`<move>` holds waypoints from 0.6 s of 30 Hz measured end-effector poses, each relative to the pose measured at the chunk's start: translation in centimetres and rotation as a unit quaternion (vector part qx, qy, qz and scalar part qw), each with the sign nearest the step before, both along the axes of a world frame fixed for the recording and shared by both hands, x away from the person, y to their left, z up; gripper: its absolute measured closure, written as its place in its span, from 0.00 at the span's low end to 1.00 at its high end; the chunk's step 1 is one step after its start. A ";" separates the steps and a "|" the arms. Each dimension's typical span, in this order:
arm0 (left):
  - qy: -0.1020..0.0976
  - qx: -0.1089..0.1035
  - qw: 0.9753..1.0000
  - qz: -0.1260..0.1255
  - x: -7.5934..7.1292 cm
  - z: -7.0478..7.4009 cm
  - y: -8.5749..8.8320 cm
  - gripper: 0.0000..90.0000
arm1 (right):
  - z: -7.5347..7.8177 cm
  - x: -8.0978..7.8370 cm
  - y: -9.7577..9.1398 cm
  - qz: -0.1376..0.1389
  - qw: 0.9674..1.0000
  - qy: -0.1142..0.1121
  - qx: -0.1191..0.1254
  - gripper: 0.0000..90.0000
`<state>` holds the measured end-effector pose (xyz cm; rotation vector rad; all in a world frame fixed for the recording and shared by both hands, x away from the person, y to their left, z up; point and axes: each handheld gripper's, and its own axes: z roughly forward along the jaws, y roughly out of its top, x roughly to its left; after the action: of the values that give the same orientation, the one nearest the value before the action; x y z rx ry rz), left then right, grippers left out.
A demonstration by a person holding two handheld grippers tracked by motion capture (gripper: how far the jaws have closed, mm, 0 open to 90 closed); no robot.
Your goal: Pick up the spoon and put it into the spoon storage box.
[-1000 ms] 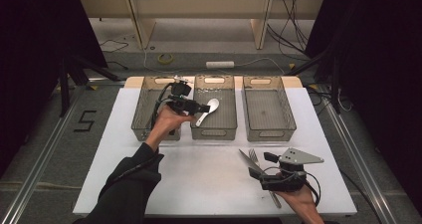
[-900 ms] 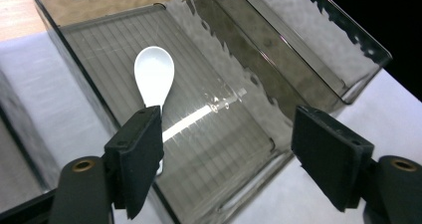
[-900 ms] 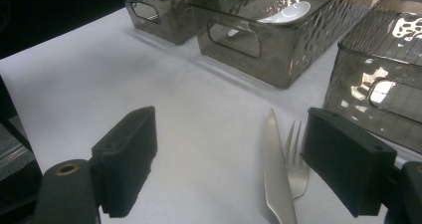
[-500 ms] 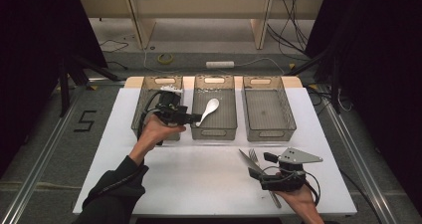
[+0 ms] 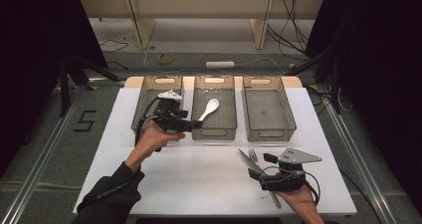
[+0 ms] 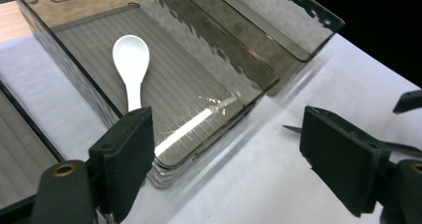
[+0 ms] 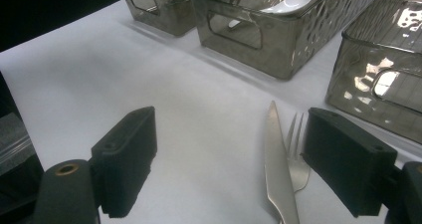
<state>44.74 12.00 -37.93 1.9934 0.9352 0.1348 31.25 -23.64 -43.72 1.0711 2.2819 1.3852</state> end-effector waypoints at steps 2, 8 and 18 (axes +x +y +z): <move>-0.004 0.004 1.000 -0.008 -0.4 0.1 0.1 0.23 | 0.0 0.0 0.0 0.000 1.000 0.001 -0.001 0.24; -0.019 0.014 1.000 -0.018 -1.7 0.3 0.6 0.23 | -0.1 0.1 -0.1 0.000 1.000 0.006 -0.002 0.24; -0.024 0.012 0.999 -0.017 -3.7 -0.2 1.7 0.23 | -0.1 0.2 -0.2 0.001 1.000 0.011 -0.011 0.25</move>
<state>41.06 13.69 -38.08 2.0190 0.8728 0.1744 31.46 -23.83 -43.87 1.0839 2.3085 1.3531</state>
